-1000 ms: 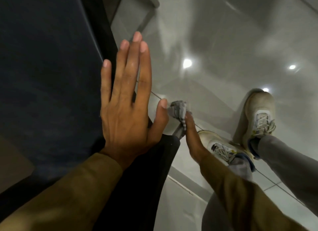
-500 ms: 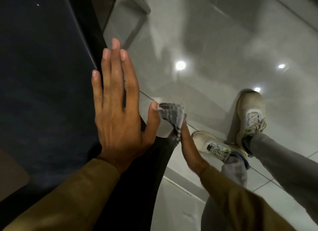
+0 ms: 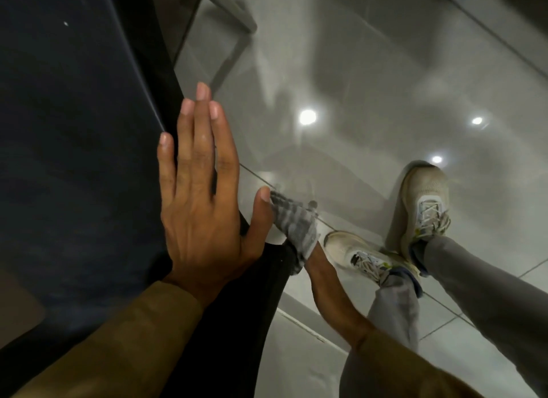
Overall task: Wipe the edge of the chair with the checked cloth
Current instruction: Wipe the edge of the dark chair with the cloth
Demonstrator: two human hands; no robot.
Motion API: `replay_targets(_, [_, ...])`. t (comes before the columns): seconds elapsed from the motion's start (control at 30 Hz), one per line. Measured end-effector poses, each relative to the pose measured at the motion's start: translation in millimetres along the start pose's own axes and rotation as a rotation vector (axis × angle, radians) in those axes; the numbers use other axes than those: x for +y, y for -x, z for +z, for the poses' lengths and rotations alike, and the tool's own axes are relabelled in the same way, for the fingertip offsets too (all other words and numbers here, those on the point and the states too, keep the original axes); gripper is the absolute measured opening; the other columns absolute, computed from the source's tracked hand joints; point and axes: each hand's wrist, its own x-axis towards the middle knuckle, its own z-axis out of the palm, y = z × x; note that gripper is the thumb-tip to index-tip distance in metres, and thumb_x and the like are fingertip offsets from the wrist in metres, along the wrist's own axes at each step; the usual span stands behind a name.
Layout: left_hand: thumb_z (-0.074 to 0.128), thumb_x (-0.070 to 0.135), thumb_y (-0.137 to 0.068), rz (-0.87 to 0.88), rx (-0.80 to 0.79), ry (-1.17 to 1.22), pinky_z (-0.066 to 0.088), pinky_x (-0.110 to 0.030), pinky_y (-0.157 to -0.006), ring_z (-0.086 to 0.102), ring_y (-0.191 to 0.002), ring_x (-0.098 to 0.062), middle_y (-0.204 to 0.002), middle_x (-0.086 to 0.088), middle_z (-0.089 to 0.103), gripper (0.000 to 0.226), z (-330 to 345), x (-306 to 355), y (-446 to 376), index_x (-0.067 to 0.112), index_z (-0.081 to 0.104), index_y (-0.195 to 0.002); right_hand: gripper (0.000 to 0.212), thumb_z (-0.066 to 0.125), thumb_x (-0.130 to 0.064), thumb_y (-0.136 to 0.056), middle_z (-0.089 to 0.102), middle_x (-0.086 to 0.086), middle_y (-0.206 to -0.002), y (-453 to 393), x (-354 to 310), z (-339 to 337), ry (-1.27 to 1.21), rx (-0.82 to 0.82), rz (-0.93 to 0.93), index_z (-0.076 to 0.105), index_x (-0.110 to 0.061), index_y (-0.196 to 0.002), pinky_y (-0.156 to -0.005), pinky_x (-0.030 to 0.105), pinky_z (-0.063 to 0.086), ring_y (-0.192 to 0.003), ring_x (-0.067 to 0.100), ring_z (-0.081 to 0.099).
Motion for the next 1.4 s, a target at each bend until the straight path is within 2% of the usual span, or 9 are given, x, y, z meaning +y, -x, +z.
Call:
replay_targets(0.13, [0.037, 0.042, -0.107, 0.002, 0.007, 0.013, 0.003, -0.044, -0.141, 0.020, -0.167, -0.041, -0.176, -0.032, 0.023, 0.082, 1.5, -0.5, 0.9, -0.009, 0.017, -0.168, 0.067, 0.028, -0.058, -0.113, 0.028, -0.017, -0.169, -95.5, 14.5, -21.1, 0.064, 0.129, 0.092, 0.021, -0.027, -0.172, -0.134, 0.036, 0.022, -0.165, 0.012, 0.024])
replay_targets(0.23, [0.035, 0.041, -0.107, 0.005, 0.025, 0.011, 0.006, -0.046, -0.140, 0.024, -0.166, -0.044, -0.174, -0.036, 0.027, 0.081, 3.1, -2.2, -0.3, -0.011, 0.020, -0.167, 0.060, 0.025, -0.054, -0.116, 0.060, 0.010, -0.142, -127.7, 13.5, -26.0, -0.003, 0.181, 0.222, 0.031, -0.023, -0.167, -0.093, 0.034, 0.053, -0.124, 0.024, 0.064])
replay_targets(0.3, [0.035, 0.041, -0.107, 0.000, 0.028, 0.000, 0.005, -0.046, -0.140, 0.024, -0.166, -0.045, -0.174, -0.036, 0.027, 0.081, 3.4, -2.9, -0.8, -0.012, 0.021, -0.166, 0.062, 0.026, -0.055, -0.116, 0.055, 0.003, -0.154, -107.3, 7.4, -15.7, -0.062, 0.175, 0.192, 0.027, -0.027, -0.171, -0.116, 0.043, 0.050, -0.142, 0.029, 0.057])
replay_targets(0.4, [0.036, 0.043, -0.106, -0.009, 0.004, -0.022, 0.003, -0.044, -0.140, 0.023, -0.167, -0.041, -0.176, -0.032, 0.026, 0.082, 2.8, -1.2, 0.0, -0.009, 0.019, -0.168, 0.052, 0.027, -0.056, -0.116, 0.033, -0.022, -0.175, -39.4, -2.3, 3.7, -0.135, 0.098, 0.035, 0.031, -0.047, -0.166, -0.138, 0.042, 0.015, -0.168, 0.008, 0.019])
replay_targets(0.53, [0.039, 0.043, -0.107, 0.001, -0.022, -0.032, 0.001, -0.043, -0.141, 0.018, -0.169, -0.038, -0.178, -0.029, 0.022, 0.083, -1.1, -1.6, 0.4, -0.006, 0.015, -0.170, 0.066, 0.044, -0.081, -0.098, 0.032, -0.030, -0.174, 24.3, -15.3, 26.0, -0.134, 0.053, -0.061, 0.038, -0.060, -0.160, -0.137, 0.042, 0.019, -0.166, -0.002, 0.018])
replay_targets(0.67, [0.037, 0.043, -0.108, 0.008, -0.014, -0.014, 0.000, -0.043, -0.141, 0.019, -0.168, -0.038, -0.177, -0.030, 0.023, 0.082, 0.7, -3.6, 0.0, -0.005, 0.015, -0.170, 0.106, 0.049, -0.090, -0.088, 0.024, -0.010, -0.181, -32.4, 9.9, 3.6, -0.047, 0.117, -0.071, 0.027, -0.030, -0.172, -0.140, 0.047, 0.012, -0.169, 0.009, 0.017])
replay_targets(0.83, [0.033, 0.044, -0.109, 0.018, 0.004, 0.001, 0.002, -0.045, -0.140, 0.023, -0.167, -0.042, -0.176, -0.032, 0.025, 0.080, 2.4, -4.7, 0.4, -0.008, 0.018, -0.169, 0.072, 0.022, -0.068, -0.111, 0.026, -0.002, -0.181, -104.9, 26.5, -17.1, -0.175, 0.172, 0.181, 0.023, -0.033, -0.173, -0.139, 0.048, 0.012, -0.168, 0.021, 0.021])
replay_targets(1.2, [0.037, 0.043, -0.108, 0.012, 0.005, 0.003, 0.000, -0.043, -0.141, 0.022, -0.168, -0.039, -0.177, -0.030, 0.025, 0.081, 0.1, -2.0, -0.9, -0.006, 0.019, -0.170, 0.103, 0.043, -0.091, -0.087, 0.034, -0.010, -0.177, -10.6, -7.9, 10.4, -0.113, 0.114, -0.052, 0.029, -0.033, -0.171, -0.137, 0.042, 0.023, -0.165, 0.010, 0.030])
replay_targets(1.4, [0.034, 0.044, -0.110, 0.029, 0.030, 0.025, 0.001, -0.045, -0.140, 0.023, -0.166, -0.043, -0.175, -0.033, 0.026, 0.080, 3.4, -6.1, 0.1, -0.010, 0.022, -0.167, 0.088, 0.046, -0.076, -0.084, 0.064, 0.010, -0.137, -133.5, 31.7, -16.9, -0.175, 0.280, 0.234, 0.050, -0.028, -0.157, -0.072, 0.031, 0.050, -0.097, 0.017, 0.061])
